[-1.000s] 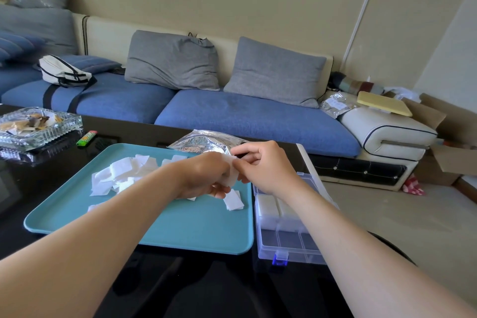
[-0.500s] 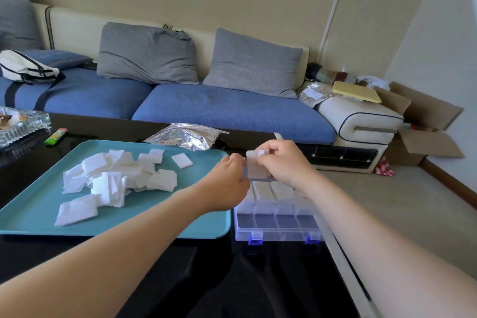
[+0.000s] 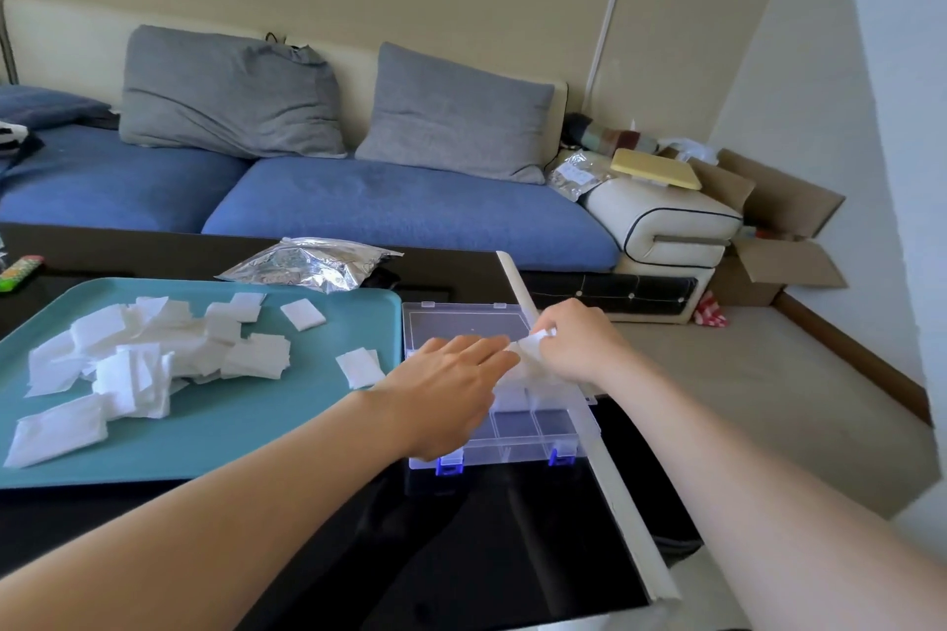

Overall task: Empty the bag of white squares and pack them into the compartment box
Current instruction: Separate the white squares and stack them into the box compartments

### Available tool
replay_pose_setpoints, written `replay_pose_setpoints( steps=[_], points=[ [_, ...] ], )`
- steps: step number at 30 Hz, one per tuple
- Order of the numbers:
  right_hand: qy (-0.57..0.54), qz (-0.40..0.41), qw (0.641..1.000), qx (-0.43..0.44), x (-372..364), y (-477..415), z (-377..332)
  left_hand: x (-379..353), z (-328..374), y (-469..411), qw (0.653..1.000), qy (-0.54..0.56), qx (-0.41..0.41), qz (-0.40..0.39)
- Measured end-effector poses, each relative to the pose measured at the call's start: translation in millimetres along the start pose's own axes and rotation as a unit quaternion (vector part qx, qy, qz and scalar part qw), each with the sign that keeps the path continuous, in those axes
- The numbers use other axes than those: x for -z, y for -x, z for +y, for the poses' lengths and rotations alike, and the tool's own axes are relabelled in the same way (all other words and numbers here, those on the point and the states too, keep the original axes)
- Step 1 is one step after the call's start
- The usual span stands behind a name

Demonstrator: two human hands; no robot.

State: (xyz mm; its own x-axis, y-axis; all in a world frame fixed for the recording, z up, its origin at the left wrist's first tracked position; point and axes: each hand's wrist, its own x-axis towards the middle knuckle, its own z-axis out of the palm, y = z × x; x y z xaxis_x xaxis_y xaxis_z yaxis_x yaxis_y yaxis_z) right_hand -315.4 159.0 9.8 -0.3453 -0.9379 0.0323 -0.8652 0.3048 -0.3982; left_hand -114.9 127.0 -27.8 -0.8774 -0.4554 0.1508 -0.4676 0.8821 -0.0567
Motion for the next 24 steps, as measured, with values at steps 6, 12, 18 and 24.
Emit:
replay_pose_setpoints(
  steps=[6, 12, 18, 24],
  points=[
    [0.043, -0.015, 0.999, -0.002, -2.4, -9.7, 8.1, -9.2, -3.4, -3.6, 0.999, 0.021, 0.013, -0.031],
    [0.039, -0.039, 0.998, -0.015, -3.3, -13.7, 16.6, -13.3, -4.4, -4.3, 0.999, 0.028, 0.019, -0.03],
    [-0.007, -0.054, 0.998, -0.037, -1.6, -14.1, 14.9, -12.8, -2.5, -3.4, 0.999, 0.034, 0.022, -0.023],
    [0.05, -0.031, 0.998, 0.031, -6.0, -4.1, 9.0, -10.1, -1.7, -2.1, 0.999, 0.035, 0.017, -0.027]
  ],
)
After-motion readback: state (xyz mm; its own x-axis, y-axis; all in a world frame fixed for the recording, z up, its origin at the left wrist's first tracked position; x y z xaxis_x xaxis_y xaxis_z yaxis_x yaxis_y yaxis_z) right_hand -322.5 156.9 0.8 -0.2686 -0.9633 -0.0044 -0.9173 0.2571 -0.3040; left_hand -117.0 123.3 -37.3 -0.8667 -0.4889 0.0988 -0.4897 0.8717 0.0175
